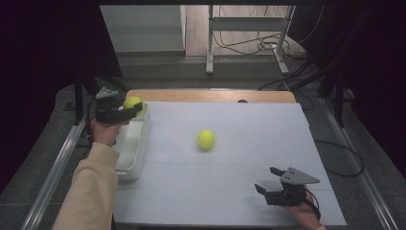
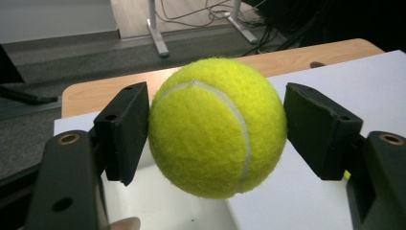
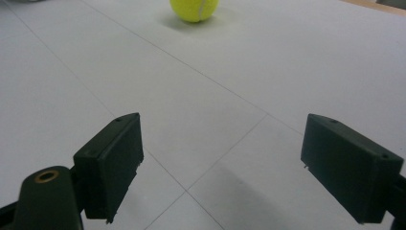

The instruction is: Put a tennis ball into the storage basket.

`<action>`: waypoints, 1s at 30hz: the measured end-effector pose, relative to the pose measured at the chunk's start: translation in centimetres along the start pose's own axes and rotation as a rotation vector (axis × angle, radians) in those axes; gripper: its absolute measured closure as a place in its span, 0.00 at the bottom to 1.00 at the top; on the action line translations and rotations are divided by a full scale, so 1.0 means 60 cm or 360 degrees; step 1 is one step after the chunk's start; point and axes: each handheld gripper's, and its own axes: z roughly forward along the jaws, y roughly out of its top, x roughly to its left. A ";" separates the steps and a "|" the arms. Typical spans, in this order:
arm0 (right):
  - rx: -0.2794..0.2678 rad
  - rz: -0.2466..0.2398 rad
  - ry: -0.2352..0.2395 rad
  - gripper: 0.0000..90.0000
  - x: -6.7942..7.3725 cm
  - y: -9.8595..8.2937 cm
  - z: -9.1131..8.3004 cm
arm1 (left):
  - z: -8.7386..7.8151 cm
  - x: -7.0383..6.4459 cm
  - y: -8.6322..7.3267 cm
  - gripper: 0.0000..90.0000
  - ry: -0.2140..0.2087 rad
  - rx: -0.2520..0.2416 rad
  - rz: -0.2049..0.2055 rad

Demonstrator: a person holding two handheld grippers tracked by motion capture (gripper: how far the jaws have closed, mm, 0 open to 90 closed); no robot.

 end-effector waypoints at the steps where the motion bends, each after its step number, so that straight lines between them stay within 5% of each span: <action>1: -0.0003 0.0002 0.0001 0.17 0.000 0.000 0.000 | 0.001 0.002 0.000 0.30 0.0008 0.0006 0.0000; 30: -0.0006 0.0011 -0.0004 0.17 -0.001 0.000 0.000 | 0.038 0.028 -0.010 0.30 0.0096 0.0180 -0.0023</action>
